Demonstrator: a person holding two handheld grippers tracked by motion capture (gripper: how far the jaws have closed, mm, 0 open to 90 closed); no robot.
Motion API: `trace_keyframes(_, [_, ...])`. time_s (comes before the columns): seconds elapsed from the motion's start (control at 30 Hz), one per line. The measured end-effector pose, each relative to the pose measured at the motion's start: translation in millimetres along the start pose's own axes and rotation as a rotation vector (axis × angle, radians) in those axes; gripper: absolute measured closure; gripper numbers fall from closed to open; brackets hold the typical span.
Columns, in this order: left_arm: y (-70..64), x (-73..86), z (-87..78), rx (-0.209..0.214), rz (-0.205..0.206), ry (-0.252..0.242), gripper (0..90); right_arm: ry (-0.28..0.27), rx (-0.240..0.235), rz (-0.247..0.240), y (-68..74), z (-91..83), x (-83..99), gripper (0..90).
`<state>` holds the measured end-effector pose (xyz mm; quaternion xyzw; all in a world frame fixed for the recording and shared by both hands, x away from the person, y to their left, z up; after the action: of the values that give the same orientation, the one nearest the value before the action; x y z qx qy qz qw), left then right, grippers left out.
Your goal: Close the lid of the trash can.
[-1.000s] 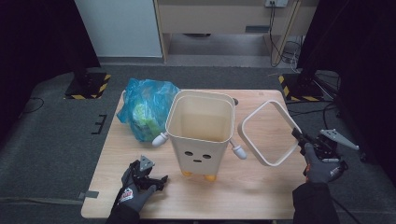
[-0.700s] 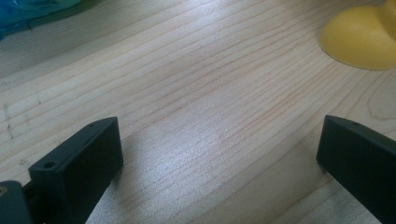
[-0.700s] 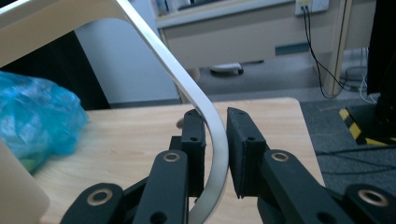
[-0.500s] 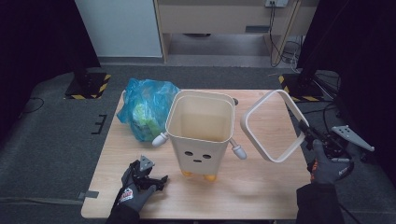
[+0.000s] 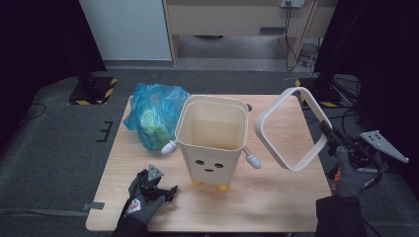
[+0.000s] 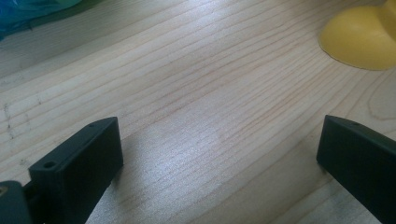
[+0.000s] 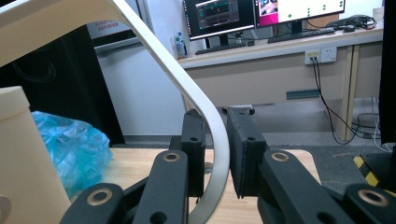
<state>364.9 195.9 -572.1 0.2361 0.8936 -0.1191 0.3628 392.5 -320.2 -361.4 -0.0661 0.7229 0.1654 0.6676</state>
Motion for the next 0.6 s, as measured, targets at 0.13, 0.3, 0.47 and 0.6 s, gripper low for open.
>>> trace_keyframes(0.13, [0.0, 0.0, 0.0, 0.000, 0.000, 0.000, 0.0, -0.017, -0.007, -0.004, 4.1, -1.9, -5.5, 78.0])
trace_keyframes(0.3, [0.0, 0.0, 0.0, 0.000, 0.000, 0.000, 0.0, -0.042, -0.030, -0.004, 10.4, -4.9, -13.1, 78.1])
trace_keyframes(0.47, [0.0, 0.0, 0.0, 0.000, 0.000, 0.000, 0.0, -0.055, -0.050, -0.001, 13.8, -5.7, -18.2, 78.1])
trace_keyframes(0.6, [0.1, -0.2, 0.2, 0.001, 0.002, 0.001, 0.0, -0.059, -0.057, 0.000, 14.3, -6.7, -21.2, 78.0])
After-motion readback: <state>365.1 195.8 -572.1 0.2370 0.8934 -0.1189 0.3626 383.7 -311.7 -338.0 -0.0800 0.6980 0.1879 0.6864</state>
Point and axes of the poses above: each handheld gripper's, and its own axes: z roughly forward along the jaws, x roughly out of its underside, y roughly to its left, the point moved 5 cm from there along z, roughly forward along the jaws, and after that the axes turned 3 degrees about -z, right-handed, at the moved point
